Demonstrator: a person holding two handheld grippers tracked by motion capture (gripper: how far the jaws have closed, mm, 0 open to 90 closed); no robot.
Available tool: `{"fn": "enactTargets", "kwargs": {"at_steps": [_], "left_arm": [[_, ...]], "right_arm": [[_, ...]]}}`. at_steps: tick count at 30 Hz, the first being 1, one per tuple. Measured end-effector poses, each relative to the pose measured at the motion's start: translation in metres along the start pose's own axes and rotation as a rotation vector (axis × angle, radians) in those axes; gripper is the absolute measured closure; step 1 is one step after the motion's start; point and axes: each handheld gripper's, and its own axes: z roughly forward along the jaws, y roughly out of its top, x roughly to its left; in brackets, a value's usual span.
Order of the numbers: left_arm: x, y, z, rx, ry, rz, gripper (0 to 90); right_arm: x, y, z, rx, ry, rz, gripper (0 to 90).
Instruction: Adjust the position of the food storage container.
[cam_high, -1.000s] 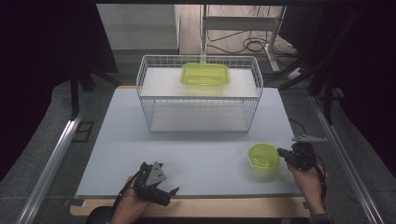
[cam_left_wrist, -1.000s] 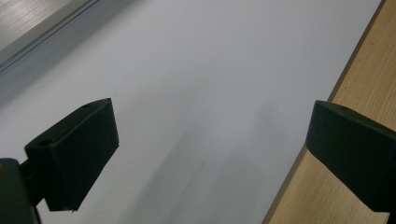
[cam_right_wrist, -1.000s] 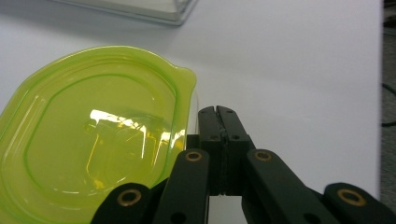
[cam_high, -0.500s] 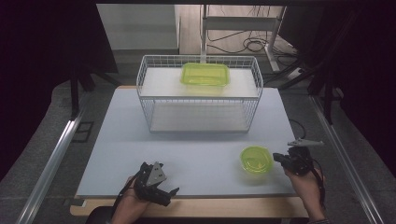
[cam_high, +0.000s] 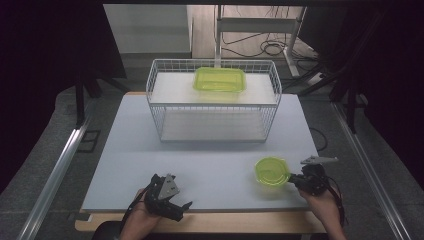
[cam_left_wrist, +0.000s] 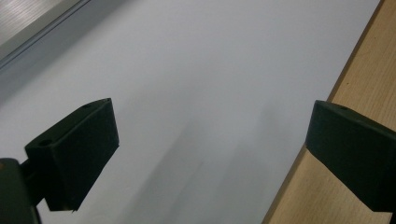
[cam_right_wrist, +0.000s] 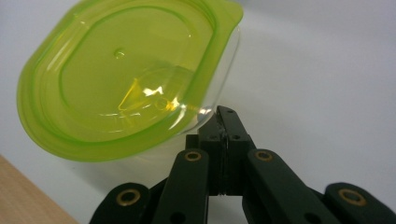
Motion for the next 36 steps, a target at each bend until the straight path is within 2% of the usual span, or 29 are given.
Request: {"fn": "enactTargets", "kwargs": {"at_steps": [13,27,36], "left_arm": [[-0.001,0.0,0.002,0.009,0.0,0.008,2.6],[-0.002,0.0,0.003,0.012,0.002,0.008,2.5],[-0.001,0.0,0.002,0.015,0.003,0.011,2.5]], "right_arm": [[0.021,0.009,0.02,-0.003,0.091,-0.034,88.3],[0.047,0.029,0.049,-0.016,0.167,-0.094,88.3],[0.061,0.042,0.067,-0.018,0.23,-0.106,88.3]]}}
